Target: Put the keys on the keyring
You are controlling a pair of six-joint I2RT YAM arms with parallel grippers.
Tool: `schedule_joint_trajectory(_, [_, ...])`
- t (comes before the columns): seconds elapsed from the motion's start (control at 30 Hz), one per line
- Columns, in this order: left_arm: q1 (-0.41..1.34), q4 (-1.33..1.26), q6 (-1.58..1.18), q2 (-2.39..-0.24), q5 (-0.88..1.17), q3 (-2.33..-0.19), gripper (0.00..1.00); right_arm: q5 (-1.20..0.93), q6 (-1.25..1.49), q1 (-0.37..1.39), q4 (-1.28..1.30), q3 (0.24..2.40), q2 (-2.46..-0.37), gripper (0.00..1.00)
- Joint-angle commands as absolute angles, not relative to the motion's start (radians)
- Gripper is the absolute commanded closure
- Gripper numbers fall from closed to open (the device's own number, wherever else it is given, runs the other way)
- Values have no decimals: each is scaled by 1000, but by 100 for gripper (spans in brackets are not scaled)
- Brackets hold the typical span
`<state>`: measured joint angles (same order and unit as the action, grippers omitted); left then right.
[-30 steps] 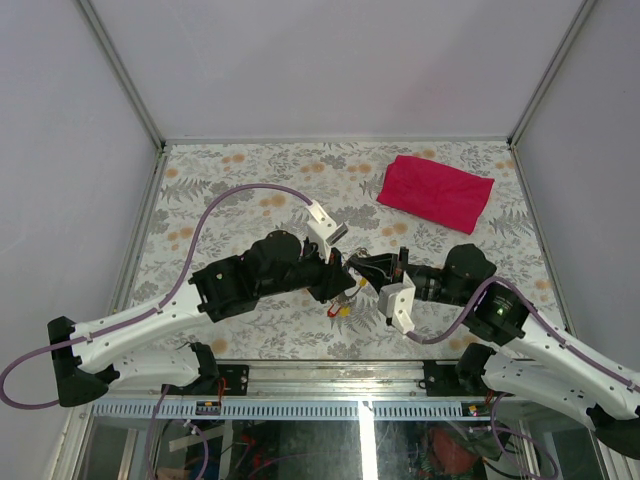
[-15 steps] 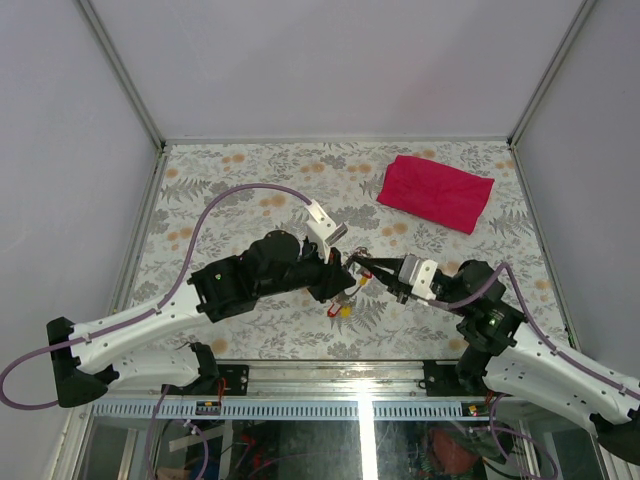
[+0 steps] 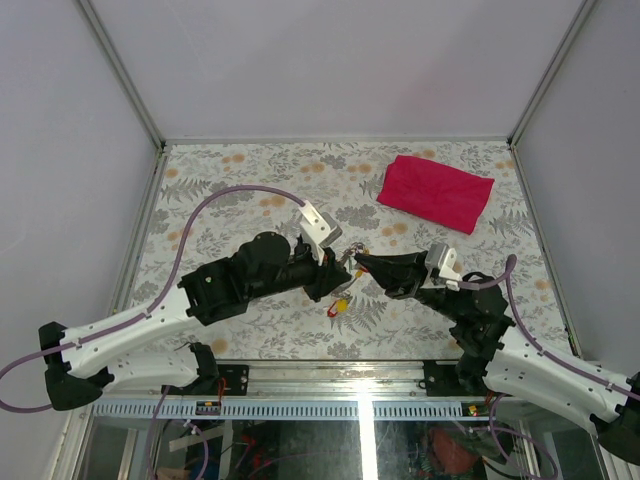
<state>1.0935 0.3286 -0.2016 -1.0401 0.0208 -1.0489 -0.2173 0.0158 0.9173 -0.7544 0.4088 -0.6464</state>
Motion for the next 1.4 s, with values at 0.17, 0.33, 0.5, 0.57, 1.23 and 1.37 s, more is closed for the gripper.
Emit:
schedule_joint_trajectory(0.17, [1100, 274, -154, -1012, -17, -1091, 100, -180, 58, 917, -891, 396, -656, 97])
schedule_joint_trajectory(0.33, [1099, 295, -148, -1016, -16, -1099, 100, -210, 28, 918, -882, 405, -655, 84])
schedule_joint_trajectory(0.5, [1100, 300, -147, -1023, -14, -1104, 100, -222, 14, 919, -874, 414, -666, 79])
schedule_joint_trajectory(0.57, [1099, 301, -147, -1024, -13, -1106, 100, -223, 14, 918, -879, 414, -671, 79])
schedule_joint_trajectory(1.23, [1099, 302, -152, -1042, 2, -1104, 100, -228, 46, 918, -926, 423, -702, 78])
schedule_joint_trajectory(1.37, [1099, 304, -153, -1042, 2, -1104, 100, -228, 55, 919, -929, 425, -703, 76])
